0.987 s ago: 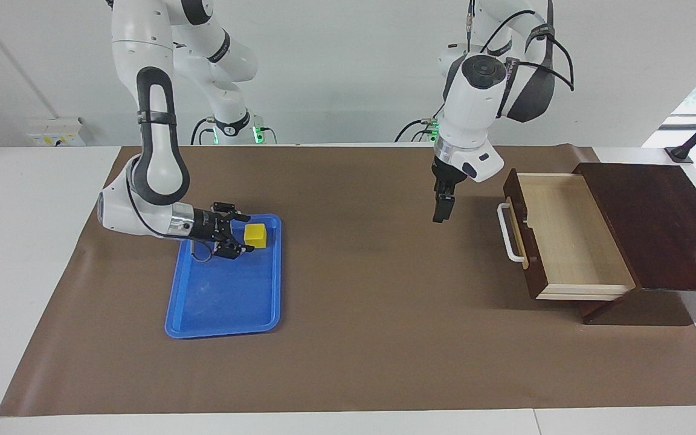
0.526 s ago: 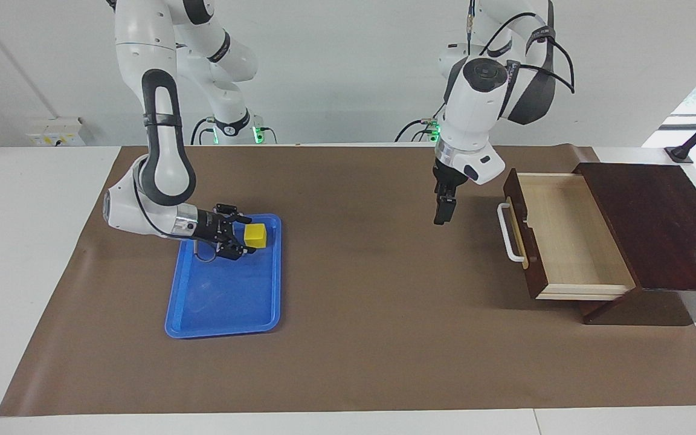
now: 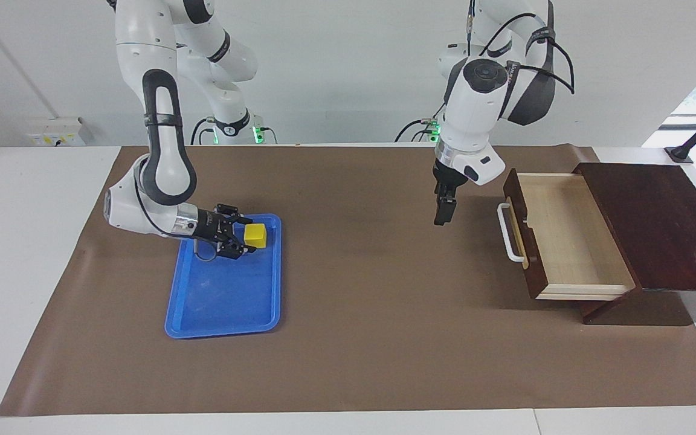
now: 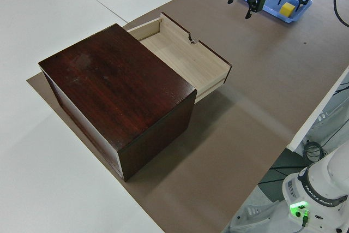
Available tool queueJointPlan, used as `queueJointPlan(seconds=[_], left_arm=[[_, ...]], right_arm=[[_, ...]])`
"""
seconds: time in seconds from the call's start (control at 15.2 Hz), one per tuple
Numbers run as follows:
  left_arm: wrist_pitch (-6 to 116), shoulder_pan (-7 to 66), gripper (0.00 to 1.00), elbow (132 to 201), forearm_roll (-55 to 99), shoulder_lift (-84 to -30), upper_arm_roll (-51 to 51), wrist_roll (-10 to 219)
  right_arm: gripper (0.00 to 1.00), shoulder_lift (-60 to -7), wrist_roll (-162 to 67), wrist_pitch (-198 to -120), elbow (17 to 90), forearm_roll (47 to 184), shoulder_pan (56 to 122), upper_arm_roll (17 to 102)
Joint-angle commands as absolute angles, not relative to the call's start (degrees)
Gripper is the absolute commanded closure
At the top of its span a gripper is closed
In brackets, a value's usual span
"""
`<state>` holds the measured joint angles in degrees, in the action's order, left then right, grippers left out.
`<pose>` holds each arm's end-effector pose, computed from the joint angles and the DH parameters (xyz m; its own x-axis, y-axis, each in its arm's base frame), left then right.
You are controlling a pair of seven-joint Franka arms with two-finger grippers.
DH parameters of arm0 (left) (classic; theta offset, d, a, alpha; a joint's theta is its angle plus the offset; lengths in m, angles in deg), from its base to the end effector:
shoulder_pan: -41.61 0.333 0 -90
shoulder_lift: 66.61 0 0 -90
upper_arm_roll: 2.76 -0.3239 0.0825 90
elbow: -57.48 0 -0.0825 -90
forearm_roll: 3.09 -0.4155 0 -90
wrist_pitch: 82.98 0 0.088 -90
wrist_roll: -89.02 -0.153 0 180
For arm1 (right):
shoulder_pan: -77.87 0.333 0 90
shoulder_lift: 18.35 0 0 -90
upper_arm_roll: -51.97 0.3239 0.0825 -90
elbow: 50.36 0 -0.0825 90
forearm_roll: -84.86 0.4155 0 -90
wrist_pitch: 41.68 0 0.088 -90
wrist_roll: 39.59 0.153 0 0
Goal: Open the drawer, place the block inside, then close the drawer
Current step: 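Close the right gripper on the yellow block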
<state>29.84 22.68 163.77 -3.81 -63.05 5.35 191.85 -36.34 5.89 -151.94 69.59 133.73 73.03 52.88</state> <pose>0.5507 -0.2783 0.4398 0.2496 0.9683 -0.0087 0.9672 -0.2489 0.0518 0.5583 0.0472 0.2124 0.1152 -0.6578 -0.7443 -0.9776 -0.2081 0.0326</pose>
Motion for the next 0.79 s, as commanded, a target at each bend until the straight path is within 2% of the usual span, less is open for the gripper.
queueJointPlan(seconds=[0.0, 0.33, 0.46, 0.72], left_arm=[[30.84, 23.15, 0.0, 164.8, -3.18, -63.62, 5.33, 193.35], [31.45, 23.42, 0.0, 164.89, -3.18, -63.53, 5.15, 194.75], [31.63, 23.59, 0.0, 164.8, -3.18, -63.53, 5.15, 195.37], [31.63, 23.68, 0.0, 164.19, -3.09, -62.22, 5.15, 197.73]], right_arm=[[0.99, -34.79, 4.27, -153.04, 71.28, 135.66, 73.13, 52.85], [1.0, -35.05, 5.67, -152.77, 69.27, 135.66, 73.74, 53.02], [1.0, -34.79, 12.22, -151.64, 65.68, 135.57, 74.09, 53.55], [1.0, -34.18, 30.32, -150.66, 54.52, 135.57, 81.72, 53.55]])
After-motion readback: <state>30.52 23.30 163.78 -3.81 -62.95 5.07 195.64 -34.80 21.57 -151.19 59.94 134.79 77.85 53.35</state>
